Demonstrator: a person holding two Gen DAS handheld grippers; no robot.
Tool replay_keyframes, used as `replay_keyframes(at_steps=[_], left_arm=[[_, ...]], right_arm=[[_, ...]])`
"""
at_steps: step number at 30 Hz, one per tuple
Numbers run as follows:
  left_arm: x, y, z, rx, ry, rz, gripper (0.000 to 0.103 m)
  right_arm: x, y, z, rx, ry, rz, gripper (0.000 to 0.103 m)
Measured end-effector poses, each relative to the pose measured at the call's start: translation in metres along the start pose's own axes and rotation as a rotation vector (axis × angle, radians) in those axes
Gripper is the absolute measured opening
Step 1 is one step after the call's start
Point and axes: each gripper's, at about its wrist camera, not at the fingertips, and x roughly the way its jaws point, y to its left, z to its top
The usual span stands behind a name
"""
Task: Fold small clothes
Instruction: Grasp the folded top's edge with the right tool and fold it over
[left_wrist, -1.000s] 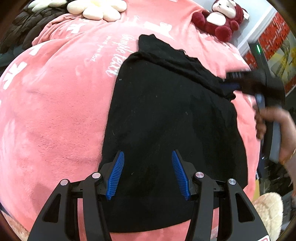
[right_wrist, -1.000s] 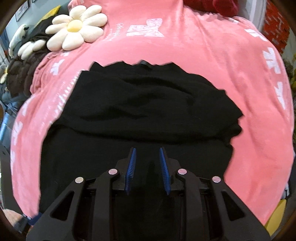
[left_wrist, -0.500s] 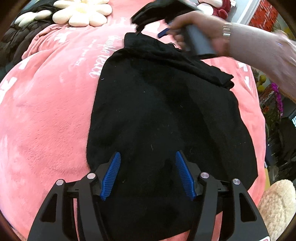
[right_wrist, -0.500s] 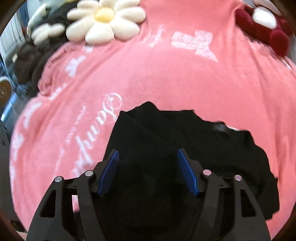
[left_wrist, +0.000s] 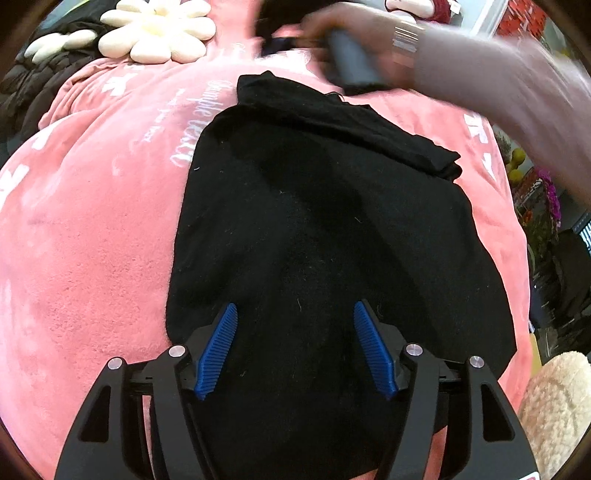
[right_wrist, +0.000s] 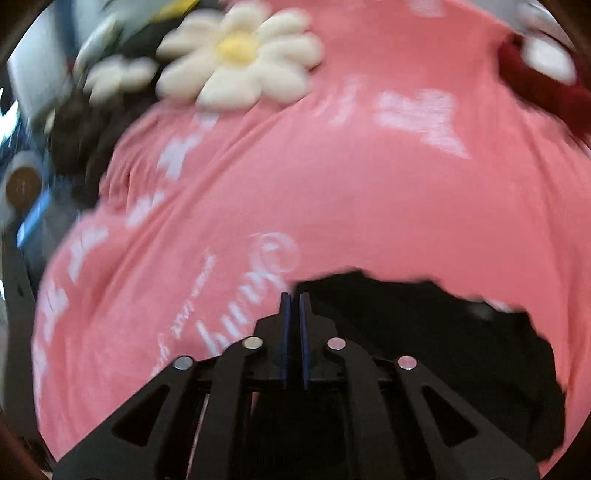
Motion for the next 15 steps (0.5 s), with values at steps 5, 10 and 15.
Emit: replay_keyframes(at_steps=[5, 10, 15], left_arm=[[-0.004, 0.007, 0.003, -0.058, -0.006, -0.030, 0.063], [-0.015, 0.010, 0.027, -0.129, -0.049, -0.054, 0.063], [0.010, -0.009, 0.101, -0.082, -0.063, -0.023, 0.065]], right_arm=[[-0.075, -0.151, -0.068, 0.179, -0.054, -0.322, 0.043], [-0.083, -0.254, -0.095, 0.350, 0.034, -0.341, 0.044], [-0.046, -0.271, -0.096, 0.387, 0.164, -0.208, 0.041]])
